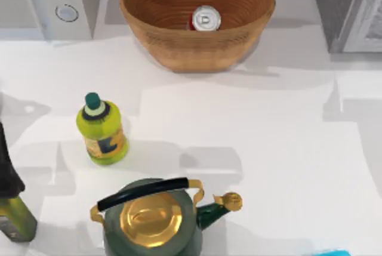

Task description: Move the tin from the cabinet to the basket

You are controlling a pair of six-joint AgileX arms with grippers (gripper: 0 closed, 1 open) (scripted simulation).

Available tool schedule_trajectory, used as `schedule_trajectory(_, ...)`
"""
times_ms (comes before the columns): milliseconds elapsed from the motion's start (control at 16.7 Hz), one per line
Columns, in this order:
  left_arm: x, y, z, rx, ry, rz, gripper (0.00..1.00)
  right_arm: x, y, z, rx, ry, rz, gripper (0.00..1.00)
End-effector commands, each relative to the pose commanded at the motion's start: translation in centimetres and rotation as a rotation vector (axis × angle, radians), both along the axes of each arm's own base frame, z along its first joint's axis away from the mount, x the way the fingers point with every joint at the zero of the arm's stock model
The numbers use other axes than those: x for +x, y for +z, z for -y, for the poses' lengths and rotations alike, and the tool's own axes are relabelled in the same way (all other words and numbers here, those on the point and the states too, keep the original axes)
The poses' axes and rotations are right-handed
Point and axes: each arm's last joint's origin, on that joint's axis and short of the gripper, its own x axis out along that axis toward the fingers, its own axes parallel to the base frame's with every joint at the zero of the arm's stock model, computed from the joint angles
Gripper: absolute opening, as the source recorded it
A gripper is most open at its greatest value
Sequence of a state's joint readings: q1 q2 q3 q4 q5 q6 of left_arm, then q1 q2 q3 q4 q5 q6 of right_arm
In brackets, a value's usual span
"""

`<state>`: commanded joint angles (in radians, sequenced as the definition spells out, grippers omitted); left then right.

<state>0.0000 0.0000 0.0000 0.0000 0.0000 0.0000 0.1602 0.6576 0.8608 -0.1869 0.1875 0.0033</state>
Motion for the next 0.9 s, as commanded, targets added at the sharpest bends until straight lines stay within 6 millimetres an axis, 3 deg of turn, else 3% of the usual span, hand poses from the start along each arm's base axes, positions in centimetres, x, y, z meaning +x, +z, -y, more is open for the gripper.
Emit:
schedule_trajectory(300, 0.0, 0.0, 0.0, 0.000, 0.000, 0.000, 1.00, -2.8, -11.5, 1.3, -0.001, 0.011, -0.038, 1.00)
schedule_trajectory(480, 0.0, 0.0, 0.0, 0.000, 0.000, 0.000, 1.00, -3.5, -17.2, 1.7, 0.002, 0.018, -0.042, 1.00)
schedule_trajectory(660, 0.0, 0.0, 0.0, 0.000, 0.000, 0.000, 1.00, -3.6, -20.4, 1.9, 0.004, 0.023, -0.025, 1.00)
schedule_trajectory(900, 0.0, 0.0, 0.0, 0.000, 0.000, 0.000, 1.00, -3.6, -21.1, 2.0, 0.004, 0.024, -0.018, 1.00)
